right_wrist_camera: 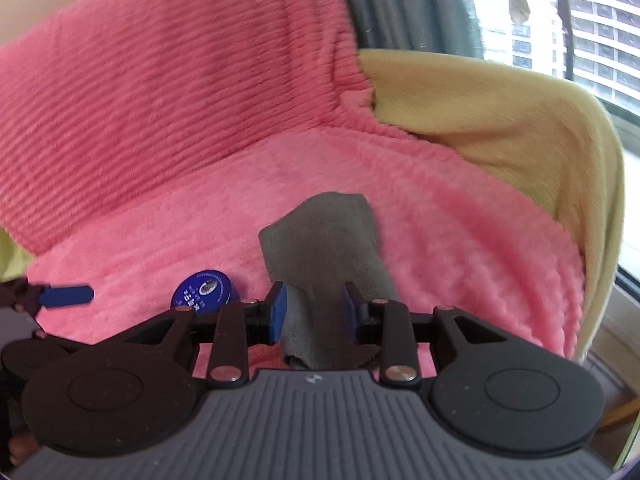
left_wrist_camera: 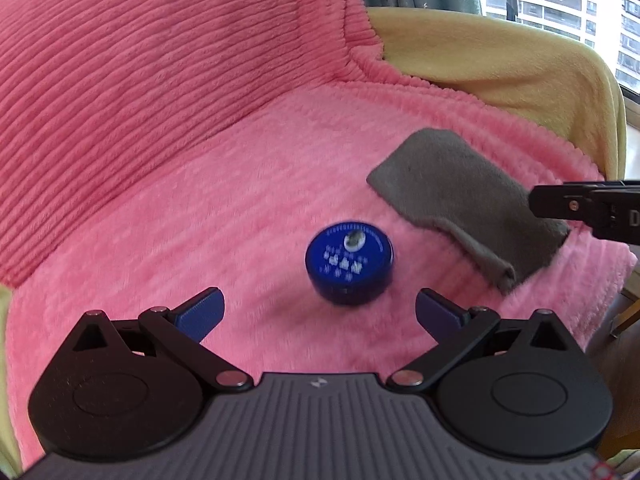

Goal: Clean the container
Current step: 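Grasp the grey cloth with the right gripper while the left approaches the blue tin, then close the left gripper on the blue tin's sides, then wipe the grey cloth across the tin lid with the right gripper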

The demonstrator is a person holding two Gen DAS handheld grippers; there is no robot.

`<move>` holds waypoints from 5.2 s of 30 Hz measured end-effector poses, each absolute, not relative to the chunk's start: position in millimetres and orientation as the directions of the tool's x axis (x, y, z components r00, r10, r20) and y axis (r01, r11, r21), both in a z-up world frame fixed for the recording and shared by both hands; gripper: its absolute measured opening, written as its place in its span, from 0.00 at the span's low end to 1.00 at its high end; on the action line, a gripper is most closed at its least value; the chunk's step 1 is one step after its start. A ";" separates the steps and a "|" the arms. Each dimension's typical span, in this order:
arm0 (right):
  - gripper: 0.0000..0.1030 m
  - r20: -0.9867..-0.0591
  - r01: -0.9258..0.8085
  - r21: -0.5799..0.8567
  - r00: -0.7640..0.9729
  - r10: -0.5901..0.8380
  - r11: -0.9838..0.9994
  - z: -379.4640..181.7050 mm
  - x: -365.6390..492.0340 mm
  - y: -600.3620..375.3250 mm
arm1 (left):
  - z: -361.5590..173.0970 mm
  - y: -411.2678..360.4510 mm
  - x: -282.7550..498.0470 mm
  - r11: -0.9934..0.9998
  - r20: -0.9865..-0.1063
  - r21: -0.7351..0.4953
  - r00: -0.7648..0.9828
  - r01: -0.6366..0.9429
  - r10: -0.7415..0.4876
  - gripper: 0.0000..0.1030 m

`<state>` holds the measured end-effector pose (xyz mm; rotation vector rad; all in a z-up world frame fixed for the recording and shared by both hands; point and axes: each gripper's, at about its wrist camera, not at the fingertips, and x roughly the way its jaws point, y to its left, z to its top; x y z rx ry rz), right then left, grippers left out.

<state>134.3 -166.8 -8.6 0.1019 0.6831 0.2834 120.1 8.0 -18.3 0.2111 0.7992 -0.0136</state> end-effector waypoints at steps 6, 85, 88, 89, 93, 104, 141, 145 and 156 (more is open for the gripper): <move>0.26 -0.653 -0.292 0.134 0.692 0.306 0.947 -29.6 150.8 -149.8 | -38.6 25.4 129.7 0.984 -0.745 0.157 0.665 0.087 0.060 0.99; 0.07 -0.548 -0.311 0.446 0.647 0.531 0.839 -61.7 169.7 -176.1 | -80.6 21.9 150.2 0.963 -0.687 0.050 0.709 0.265 -0.159 0.65; 0.07 -0.520 -0.333 0.471 0.643 0.562 0.817 -55.2 170.8 -175.7 | -80.7 21.8 149.8 0.963 -0.686 0.053 0.710 0.265 -0.158 0.65; 0.07 -0.508 -0.352 0.480 0.635 0.582 0.804 -52.6 171.0 -173.9 | -80.7 21.6 149.8 0.963 -0.685 0.055 0.711 0.265 -0.157 0.65; 0.07 -0.477 -0.423 0.527 0.571 0.668 0.737 -49.3 173.6 -159.9 | -80.3 20.4 149.2 0.960 -0.681 0.069 0.716 0.270 -0.153 0.65; 0.06 -0.518 -0.416 0.579 0.477 0.710 0.701 -65.6 196.3 -149.1 | -79.9 20.4 147.5 0.956 -0.678 0.084 0.719 0.280 -0.152 0.65; 0.05 -0.497 -0.378 0.666 0.418 0.760 0.643 -81.5 200.2 -164.8 | -81.0 30.6 150.2 0.958 -0.670 0.043 0.719 0.284 -0.183 0.72; 0.05 -0.521 -0.379 0.654 0.402 0.753 0.655 -83.3 203.4 -160.1 | -84.0 29.8 153.6 0.954 -0.666 0.048 0.721 0.297 -0.192 0.72; 0.00 -0.588 -0.390 0.612 0.359 0.725 0.689 -87.1 215.6 -145.2 | -86.1 26.9 157.8 0.939 -0.671 0.080 0.715 0.334 -0.197 0.69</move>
